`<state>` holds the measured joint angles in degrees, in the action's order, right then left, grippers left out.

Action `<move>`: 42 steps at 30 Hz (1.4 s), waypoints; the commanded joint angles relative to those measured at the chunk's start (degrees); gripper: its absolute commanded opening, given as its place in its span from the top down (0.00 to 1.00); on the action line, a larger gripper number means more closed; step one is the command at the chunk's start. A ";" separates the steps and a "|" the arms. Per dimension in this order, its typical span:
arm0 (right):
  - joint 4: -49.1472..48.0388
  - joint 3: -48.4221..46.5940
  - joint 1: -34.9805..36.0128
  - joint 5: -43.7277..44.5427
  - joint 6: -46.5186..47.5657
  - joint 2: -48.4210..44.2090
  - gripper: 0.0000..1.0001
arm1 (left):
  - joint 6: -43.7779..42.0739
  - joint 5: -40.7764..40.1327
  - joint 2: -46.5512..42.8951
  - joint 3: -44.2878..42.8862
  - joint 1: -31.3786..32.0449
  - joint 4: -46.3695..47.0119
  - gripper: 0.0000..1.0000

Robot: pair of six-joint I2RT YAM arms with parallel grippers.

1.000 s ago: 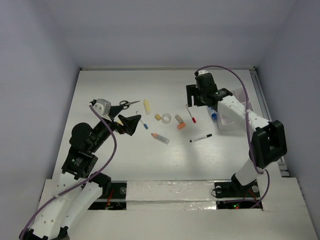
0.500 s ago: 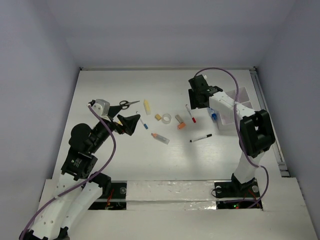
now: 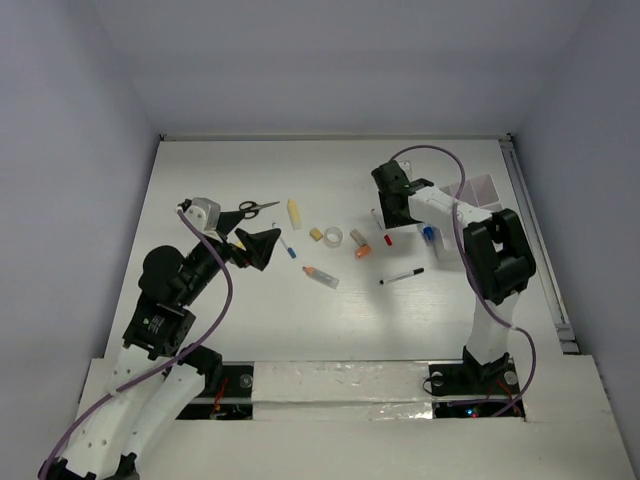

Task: Sort the stationery into containers
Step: Pick up the stationery from the center of the board.

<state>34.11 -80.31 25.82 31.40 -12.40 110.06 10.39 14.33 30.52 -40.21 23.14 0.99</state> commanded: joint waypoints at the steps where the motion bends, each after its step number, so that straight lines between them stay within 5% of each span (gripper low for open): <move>1: -1.68 0.86 -1.13 2.35 -0.16 -0.64 0.32 | -0.20 -0.09 0.76 -1.54 -0.20 1.99 0.01; 26: -6.86 2.79 -5.08 -1.07 -0.69 5.51 0.33 | -0.11 0.26 2.61 -1.37 -0.20 2.35 0.01; 30: -9.32 4.64 -5.08 -2.66 -1.04 4.99 0.45 | 1.03 -0.35 2.61 -1.19 -0.20 2.78 0.01; 35: -9.94 4.73 -5.08 0.24 -1.13 5.34 0.49 | 1.91 -0.62 2.52 -0.93 -0.20 3.49 0.01; 40: -9.85 4.03 -5.60 -0.63 -1.13 5.60 0.39 | 2.26 -0.44 2.61 -0.75 -0.20 3.92 0.01; 42: -9.68 3.59 -5.61 -1.16 -0.78 6.04 0.55 | 2.35 -0.44 2.96 -0.75 -0.20 3.93 0.01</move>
<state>23.64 -77.19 20.82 32.36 -12.32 114.28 12.03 14.06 33.23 -40.21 23.14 1.10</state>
